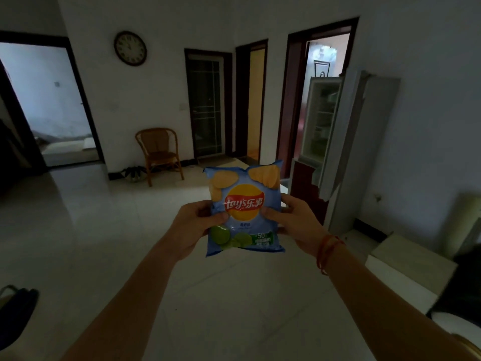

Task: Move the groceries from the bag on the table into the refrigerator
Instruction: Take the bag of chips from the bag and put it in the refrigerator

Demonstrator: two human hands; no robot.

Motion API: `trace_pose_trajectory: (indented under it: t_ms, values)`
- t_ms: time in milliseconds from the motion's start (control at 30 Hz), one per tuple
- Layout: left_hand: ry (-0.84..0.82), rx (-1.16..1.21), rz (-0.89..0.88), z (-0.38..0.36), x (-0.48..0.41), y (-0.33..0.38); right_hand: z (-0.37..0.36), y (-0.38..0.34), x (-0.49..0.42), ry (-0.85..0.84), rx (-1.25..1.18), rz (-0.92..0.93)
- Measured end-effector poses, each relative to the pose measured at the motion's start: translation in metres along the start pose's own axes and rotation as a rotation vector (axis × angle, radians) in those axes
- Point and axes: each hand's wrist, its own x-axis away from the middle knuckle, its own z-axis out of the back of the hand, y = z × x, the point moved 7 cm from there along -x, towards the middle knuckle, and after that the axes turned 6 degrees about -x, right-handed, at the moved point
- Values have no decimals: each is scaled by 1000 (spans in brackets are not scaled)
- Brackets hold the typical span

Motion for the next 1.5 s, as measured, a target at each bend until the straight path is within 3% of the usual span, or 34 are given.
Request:
trace_pose_trajectory:
  t_ms: [400, 733, 1500]
  values:
    - [-21, -1, -25, 81, -241, -43, -21, 40, -253, 29, 20, 20]
    - [-96, -7, 5, 99, -422, -78, 5, 72, -424, 96, 10, 12]
    - [-293, 13, -28, 45, -911, -131, 165, 113, -854, 226, 5, 22]
